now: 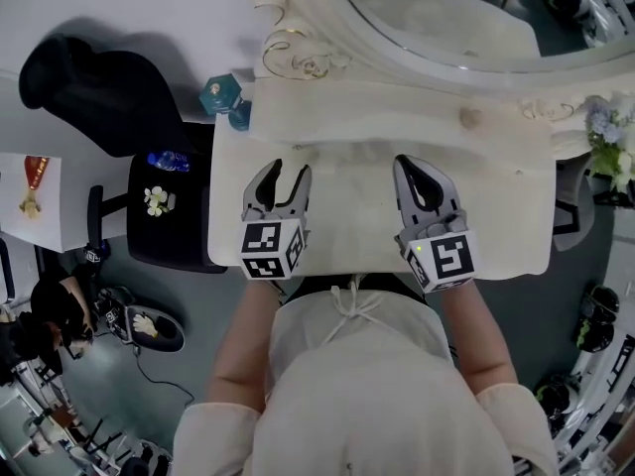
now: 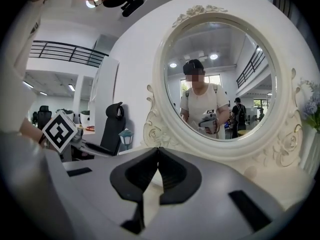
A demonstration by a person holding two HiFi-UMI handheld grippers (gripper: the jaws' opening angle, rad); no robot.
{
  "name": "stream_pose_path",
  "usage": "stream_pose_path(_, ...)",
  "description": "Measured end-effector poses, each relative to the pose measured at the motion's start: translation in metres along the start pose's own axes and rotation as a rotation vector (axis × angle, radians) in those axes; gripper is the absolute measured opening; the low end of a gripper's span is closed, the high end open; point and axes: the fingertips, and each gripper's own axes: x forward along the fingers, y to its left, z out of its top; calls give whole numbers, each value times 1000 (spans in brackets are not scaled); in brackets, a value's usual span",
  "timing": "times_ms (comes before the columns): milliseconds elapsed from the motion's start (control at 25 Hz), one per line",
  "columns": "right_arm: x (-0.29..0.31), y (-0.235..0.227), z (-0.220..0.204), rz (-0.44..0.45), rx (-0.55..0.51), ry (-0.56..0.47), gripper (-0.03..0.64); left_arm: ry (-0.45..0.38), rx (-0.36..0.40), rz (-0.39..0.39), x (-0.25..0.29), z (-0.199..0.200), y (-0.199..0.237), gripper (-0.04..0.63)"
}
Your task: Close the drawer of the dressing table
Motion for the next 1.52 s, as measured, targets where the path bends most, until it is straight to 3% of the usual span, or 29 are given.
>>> stream_pose_path(200,-18,-4,15,-29,12,-28,8,-96,56,-33,-30,46,-19,158)
stream_pose_path(440,-34,-5,41,-22,-23,-100,6,-253,209,-102,-64,112,-55,78)
stream_pose_path(520,-39,-7,45,-31,-21,-115,6,-283,223,-118,-72,125,-61,55)
stream_pose_path(920,-58,-10,66,-35,-22,-154,6,-316,285,-307,-95,145,-88,17)
stream_pose_path(1280,-58,-1,68,-29,-30,-159,5,-341,216,-313,-103,151,-78,17)
stream_pose_path(1520,-56,-2,68,-48,-30,-156,3,-329,217,-314,-100,147,-77,18)
